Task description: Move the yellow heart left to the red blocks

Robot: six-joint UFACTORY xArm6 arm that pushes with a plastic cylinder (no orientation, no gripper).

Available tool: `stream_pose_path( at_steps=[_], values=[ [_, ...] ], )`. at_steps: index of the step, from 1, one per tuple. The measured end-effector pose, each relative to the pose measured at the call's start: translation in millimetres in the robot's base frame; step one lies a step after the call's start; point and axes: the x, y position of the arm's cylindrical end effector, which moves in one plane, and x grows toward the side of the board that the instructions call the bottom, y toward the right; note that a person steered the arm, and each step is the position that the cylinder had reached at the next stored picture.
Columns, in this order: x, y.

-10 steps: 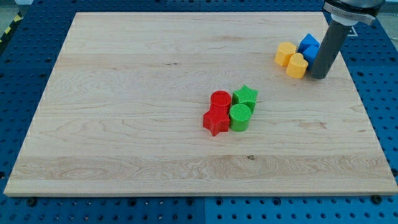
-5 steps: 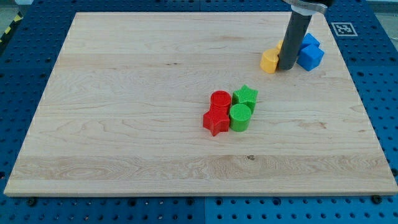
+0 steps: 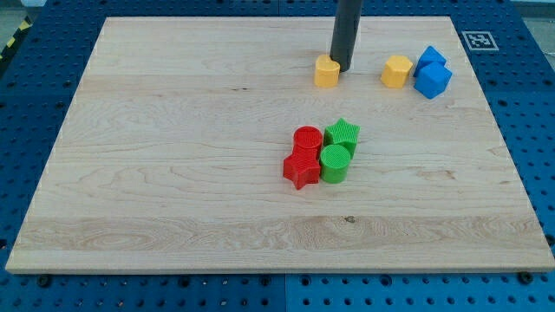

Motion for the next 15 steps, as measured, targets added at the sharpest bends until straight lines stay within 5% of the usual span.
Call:
stream_pose_path(
  at_steps=[5,12,15],
  values=[
    [83.0,-82.8],
    [111.8,-62.6],
    [120.7,-103.5]
  ],
)
